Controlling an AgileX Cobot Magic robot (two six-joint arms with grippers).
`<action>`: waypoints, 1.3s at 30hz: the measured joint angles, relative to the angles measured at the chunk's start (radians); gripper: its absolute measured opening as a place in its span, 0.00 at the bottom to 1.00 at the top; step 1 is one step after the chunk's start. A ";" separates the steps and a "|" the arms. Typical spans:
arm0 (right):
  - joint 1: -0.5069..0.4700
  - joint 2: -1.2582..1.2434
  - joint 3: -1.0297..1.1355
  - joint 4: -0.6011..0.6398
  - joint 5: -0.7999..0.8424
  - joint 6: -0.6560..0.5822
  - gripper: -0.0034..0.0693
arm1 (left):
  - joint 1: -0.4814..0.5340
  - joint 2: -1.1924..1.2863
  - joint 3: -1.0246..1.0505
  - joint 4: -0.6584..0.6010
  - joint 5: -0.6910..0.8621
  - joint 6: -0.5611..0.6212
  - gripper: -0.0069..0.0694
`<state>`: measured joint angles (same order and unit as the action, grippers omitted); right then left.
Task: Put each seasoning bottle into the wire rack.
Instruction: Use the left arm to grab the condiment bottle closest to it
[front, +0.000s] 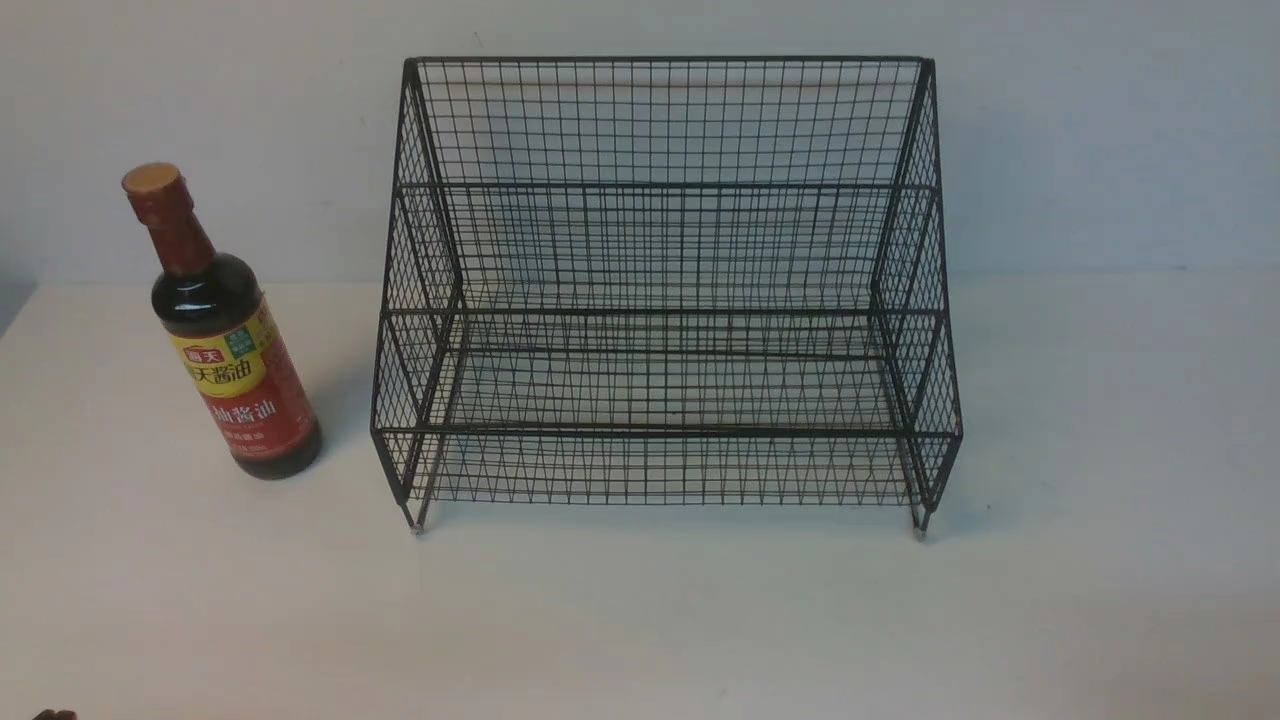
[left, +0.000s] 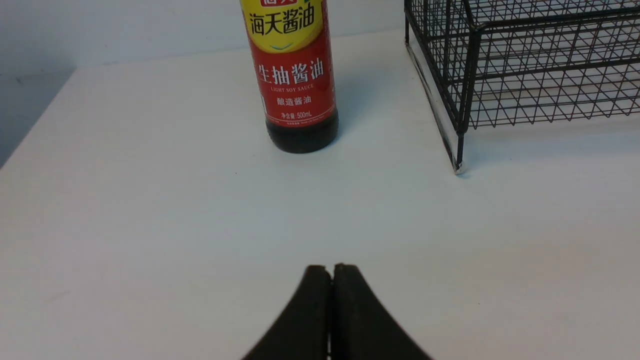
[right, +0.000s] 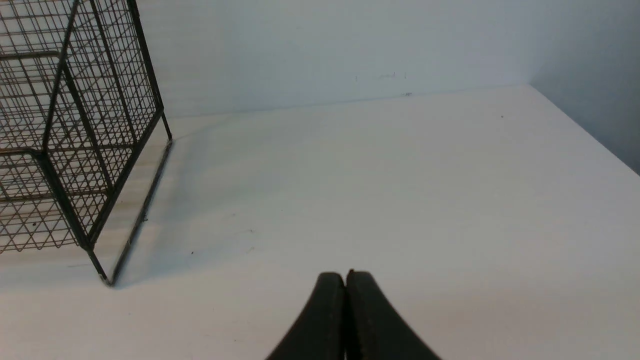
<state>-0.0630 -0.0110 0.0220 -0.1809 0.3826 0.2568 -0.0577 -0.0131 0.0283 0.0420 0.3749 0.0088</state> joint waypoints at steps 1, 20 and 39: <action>0.000 0.000 0.000 0.000 0.000 0.000 0.03 | 0.000 0.000 0.000 0.000 0.000 0.000 0.07; 0.000 0.000 0.000 0.000 0.000 0.000 0.03 | 0.000 0.000 0.000 0.000 0.000 0.000 0.07; 0.000 0.000 0.000 0.000 0.000 0.001 0.03 | 0.000 0.000 0.002 0.068 -0.043 0.003 0.07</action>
<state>-0.0630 -0.0110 0.0220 -0.1809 0.3826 0.2579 -0.0577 -0.0131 0.0301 0.1100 0.3318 0.0121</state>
